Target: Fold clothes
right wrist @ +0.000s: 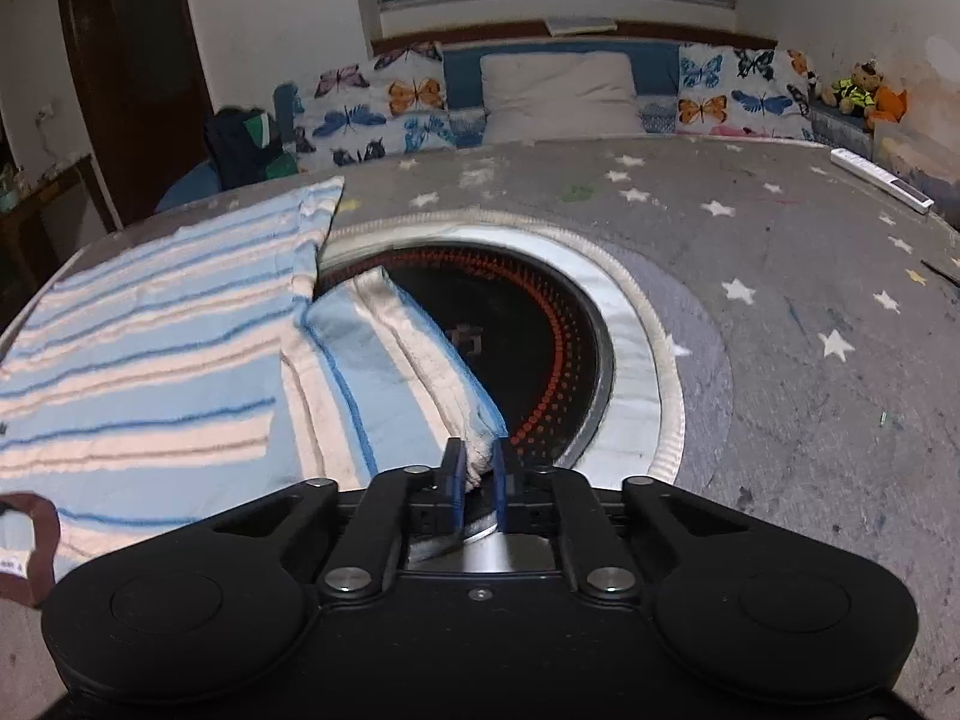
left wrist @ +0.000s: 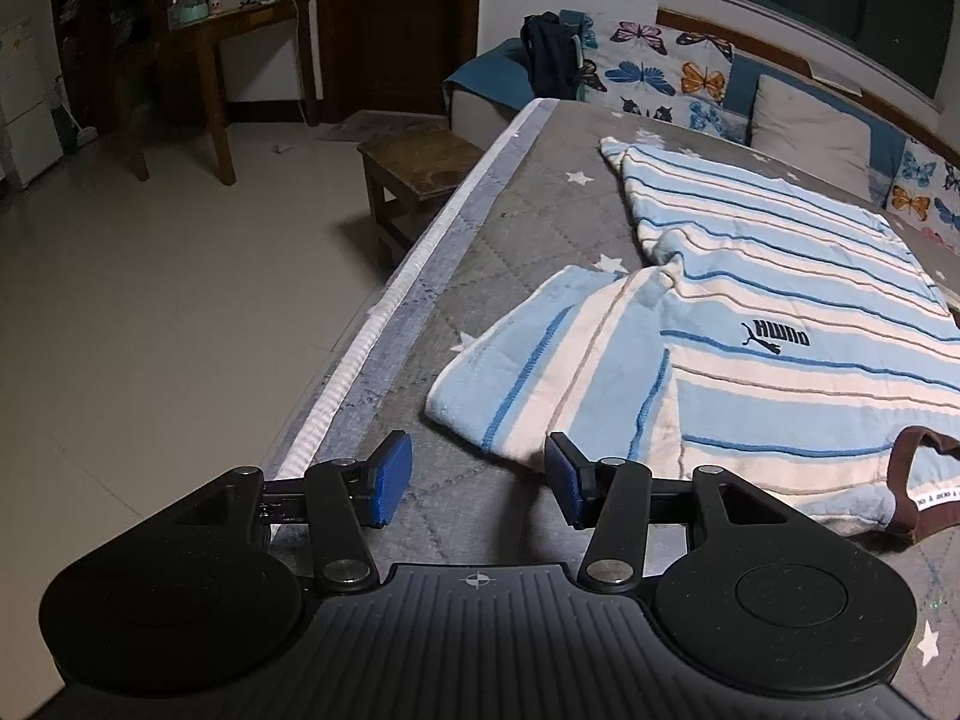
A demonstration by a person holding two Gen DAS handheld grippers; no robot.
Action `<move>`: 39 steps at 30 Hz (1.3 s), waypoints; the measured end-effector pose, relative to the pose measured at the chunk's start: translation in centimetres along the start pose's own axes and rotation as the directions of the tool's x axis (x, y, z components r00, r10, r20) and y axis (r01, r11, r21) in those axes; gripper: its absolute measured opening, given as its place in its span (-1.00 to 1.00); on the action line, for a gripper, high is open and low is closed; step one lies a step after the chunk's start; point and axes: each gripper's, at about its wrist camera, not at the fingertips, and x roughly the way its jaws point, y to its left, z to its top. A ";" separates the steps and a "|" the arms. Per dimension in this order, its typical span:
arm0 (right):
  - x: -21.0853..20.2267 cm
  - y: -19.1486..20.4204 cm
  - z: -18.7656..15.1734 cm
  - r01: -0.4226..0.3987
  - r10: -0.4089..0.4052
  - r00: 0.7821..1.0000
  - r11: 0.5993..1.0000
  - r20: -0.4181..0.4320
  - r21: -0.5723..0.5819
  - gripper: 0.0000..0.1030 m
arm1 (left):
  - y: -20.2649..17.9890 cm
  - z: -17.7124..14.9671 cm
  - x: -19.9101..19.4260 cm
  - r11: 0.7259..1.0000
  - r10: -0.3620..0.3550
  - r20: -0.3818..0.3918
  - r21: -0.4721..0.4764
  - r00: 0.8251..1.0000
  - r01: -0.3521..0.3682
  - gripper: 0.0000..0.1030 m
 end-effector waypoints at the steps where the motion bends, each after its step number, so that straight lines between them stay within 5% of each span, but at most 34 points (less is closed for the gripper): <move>1: -0.5 0.3 0.4 -0.013 0.013 1.000 1.000 0.021 0.000 -0.87 | 0.1 0.0 0.0 1.000 0.000 0.001 -0.004 1.000 0.000 -0.02; 9: -3.9 6.0 3.5 -0.161 0.175 0.976 0.980 0.127 -0.113 -0.90 | 1.0 -0.3 -0.5 0.999 -0.018 0.009 -0.038 1.000 0.019 0.02; 16: -2.2 13.9 2.2 -0.318 0.339 0.940 0.909 0.034 -0.271 -0.91 | 1.1 -0.7 -0.9 0.997 -0.030 0.007 -0.067 1.000 0.030 0.03; 21: -0.2 16.3 0.4 -0.382 0.383 0.922 0.884 -0.052 -0.268 -0.90 | 1.5 -0.8 -1.3 0.996 -0.033 0.013 -0.079 0.999 0.034 0.05; 25: -1.5 14.8 -0.2 -0.340 0.337 0.939 0.892 -0.062 -0.297 -0.86 | 2.0 -0.7 -1.3 0.996 -0.023 0.018 -0.087 1.000 0.025 0.10; 30: -2.4 12.1 -0.3 -0.220 0.216 0.975 0.916 -0.050 -0.337 -0.53 | 2.0 -0.8 -0.4 0.995 -0.033 -0.001 -0.098 0.999 0.033 0.10; 32: -2.1 11.6 -0.6 -0.199 0.187 0.980 0.916 -0.068 -0.348 -0.39 | 1.8 -1.0 -0.2 0.995 -0.039 -0.007 -0.093 0.999 0.038 0.12; 39: 0.5 12.6 -1.2 -0.179 0.155 0.984 0.883 -0.090 -0.434 -0.39 | 1.7 -1.1 -0.3 0.995 -0.042 -0.010 -0.088 0.999 0.041 0.13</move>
